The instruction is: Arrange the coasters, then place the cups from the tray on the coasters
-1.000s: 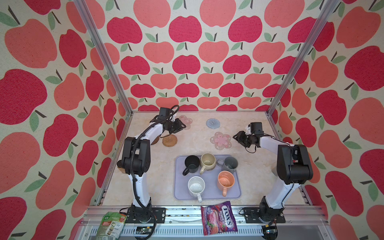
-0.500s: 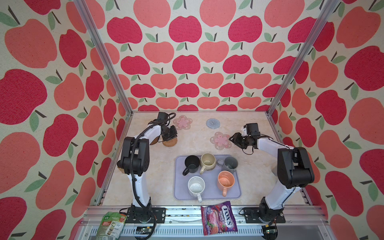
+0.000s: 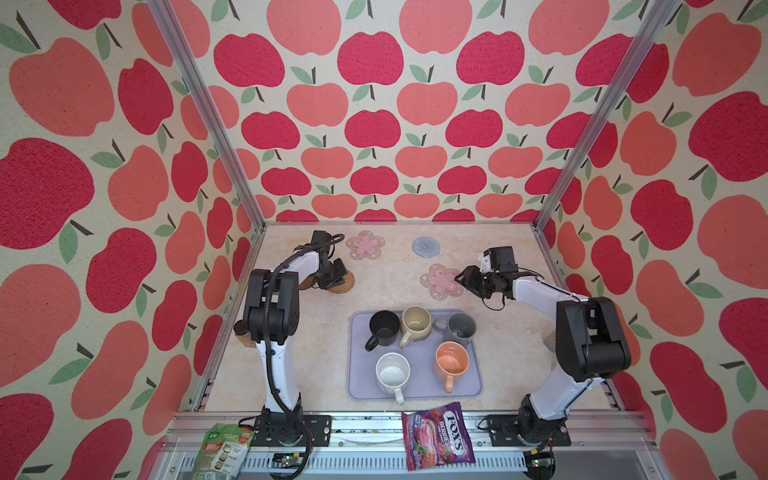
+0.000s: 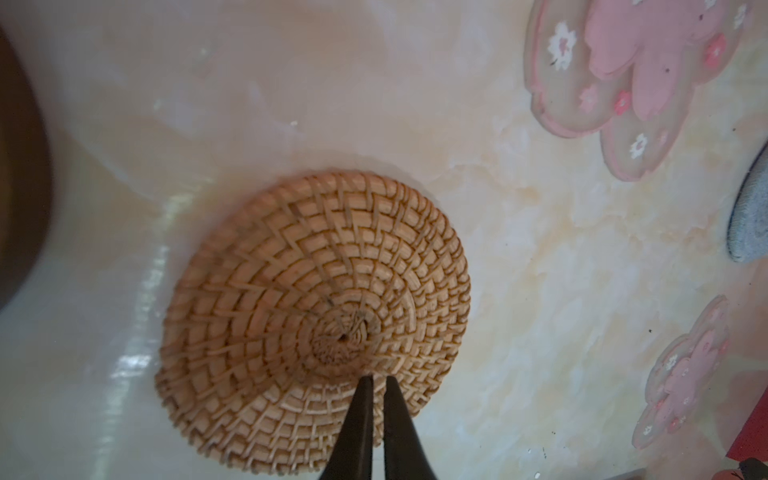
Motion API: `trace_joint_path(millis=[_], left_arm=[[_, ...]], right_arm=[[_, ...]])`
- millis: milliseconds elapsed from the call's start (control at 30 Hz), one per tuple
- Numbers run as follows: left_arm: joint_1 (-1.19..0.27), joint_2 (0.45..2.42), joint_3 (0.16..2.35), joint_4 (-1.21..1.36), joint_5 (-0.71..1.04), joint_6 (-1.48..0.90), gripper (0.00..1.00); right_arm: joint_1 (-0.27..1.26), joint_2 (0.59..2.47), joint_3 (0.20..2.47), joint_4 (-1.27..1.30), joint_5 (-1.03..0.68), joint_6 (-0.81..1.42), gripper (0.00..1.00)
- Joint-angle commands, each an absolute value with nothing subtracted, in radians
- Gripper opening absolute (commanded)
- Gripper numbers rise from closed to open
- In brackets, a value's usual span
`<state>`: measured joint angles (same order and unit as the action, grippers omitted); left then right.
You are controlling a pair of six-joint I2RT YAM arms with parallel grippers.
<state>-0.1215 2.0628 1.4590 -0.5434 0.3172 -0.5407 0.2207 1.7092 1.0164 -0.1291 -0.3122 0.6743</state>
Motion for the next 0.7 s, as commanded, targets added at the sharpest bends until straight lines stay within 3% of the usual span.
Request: trace_joint_path(millis=[0, 667], left_arm=[[-0.135, 2.088, 1.454, -0.577, 0.303, -0.56, 0.11], [-0.344, 2.267, 1.647, -0.625, 0.492, -0.59, 0.15]], right_arm=[[0.224, 1.683, 1.011, -0.156, -0.301, 0.679, 0.53], [0.221, 1.699, 0.98, -0.139, -0.292, 0.693, 0.53]])
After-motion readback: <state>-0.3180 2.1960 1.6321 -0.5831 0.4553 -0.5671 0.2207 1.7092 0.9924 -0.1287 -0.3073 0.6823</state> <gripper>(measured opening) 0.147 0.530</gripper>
